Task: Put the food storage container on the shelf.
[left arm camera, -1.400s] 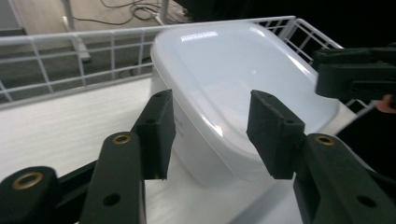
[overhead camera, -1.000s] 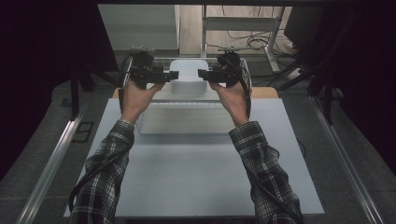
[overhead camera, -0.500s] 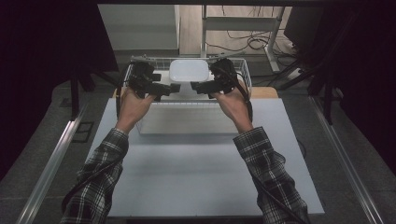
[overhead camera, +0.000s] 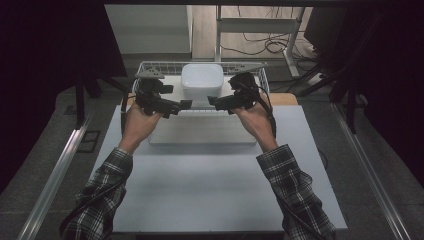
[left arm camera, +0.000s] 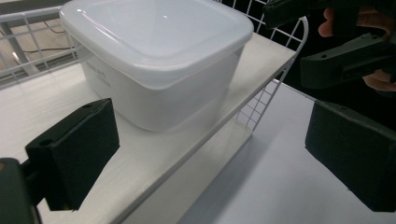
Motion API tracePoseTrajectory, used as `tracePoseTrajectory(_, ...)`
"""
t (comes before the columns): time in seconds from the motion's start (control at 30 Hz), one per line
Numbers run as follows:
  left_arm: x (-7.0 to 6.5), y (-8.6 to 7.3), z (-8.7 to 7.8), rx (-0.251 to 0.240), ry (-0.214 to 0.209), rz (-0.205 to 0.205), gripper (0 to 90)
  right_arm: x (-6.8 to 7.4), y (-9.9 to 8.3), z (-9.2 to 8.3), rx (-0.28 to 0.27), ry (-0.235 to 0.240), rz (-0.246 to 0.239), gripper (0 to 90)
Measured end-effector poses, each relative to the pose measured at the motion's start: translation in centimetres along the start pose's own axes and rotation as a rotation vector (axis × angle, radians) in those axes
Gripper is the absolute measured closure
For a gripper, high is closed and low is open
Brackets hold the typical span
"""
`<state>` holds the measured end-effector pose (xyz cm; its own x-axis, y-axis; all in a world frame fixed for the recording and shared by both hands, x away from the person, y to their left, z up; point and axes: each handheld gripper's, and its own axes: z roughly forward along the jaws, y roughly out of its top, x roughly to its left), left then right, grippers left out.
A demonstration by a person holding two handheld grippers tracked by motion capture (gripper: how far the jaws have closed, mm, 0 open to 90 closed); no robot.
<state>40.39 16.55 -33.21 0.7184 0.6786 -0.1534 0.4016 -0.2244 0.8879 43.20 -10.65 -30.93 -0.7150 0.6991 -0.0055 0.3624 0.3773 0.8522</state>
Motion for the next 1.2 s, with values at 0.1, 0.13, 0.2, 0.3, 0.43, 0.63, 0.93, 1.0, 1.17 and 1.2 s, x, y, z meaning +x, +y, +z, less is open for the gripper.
tracePoseTrajectory(0.1,-0.2,-0.5,-0.2,-0.006,-0.011,0.001,2.6,0.1,-0.6,-0.2,-0.001,0.0,-0.012,3.1)
tracePoseTrajectory(0.13,-0.3,-0.7,-0.2,-0.006,-0.011,0.004,2.5,0.1,-0.8,-0.2,-0.004,0.003,-0.013,3.1)
tracePoseTrajectory(0.2,-0.5,-1.0,-0.3,-0.001,-0.011,0.01,2.6,0.2,-1.2,-0.4,-0.008,0.013,-0.009,3.1)
tracePoseTrajectory(0.3,-0.8,-1.5,-0.3,0.003,-0.016,0.013,2.5,0.3,-1.9,-0.5,-0.009,0.031,-0.01,3.1)
tracePoseTrajectory(0.43,-1.4,-2.1,-0.3,0.007,-0.035,0.014,2.6,0.5,-2.6,-0.7,-0.007,0.048,-0.009,3.1)
tracePoseTrajectory(0.63,-2.4,-2.9,-0.3,0.016,-0.091,0.015,2.9,1.0,-3.4,-1.3,-0.028,0.074,-0.01,3.1)
tracePoseTrajectory(0.93,-3.7,-4.5,-0.2,0.053,-0.106,0.022,4.7,1.9,-5.0,-2.0,-0.032,0.119,-0.016,2.6)
tracePoseTrajectory(1.0,-3.8,-5.0,-0.2,0.053,-0.114,0.016,4.8,2.1,-5.4,-2.1,-0.03,0.12,-0.025,2.2)
tracePoseTrajectory(1.17,-4.2,-6.3,0.0,0.054,-0.122,0.006,4.7,2.4,-6.5,-2.3,-0.028,0.135,-0.031,1.9)
tracePoseTrajectory(1.2,-4.3,-6.6,0.0,0.054,-0.121,0.006,4.7,2.4,-6.7,-2.4,-0.029,0.138,-0.034,1.9)
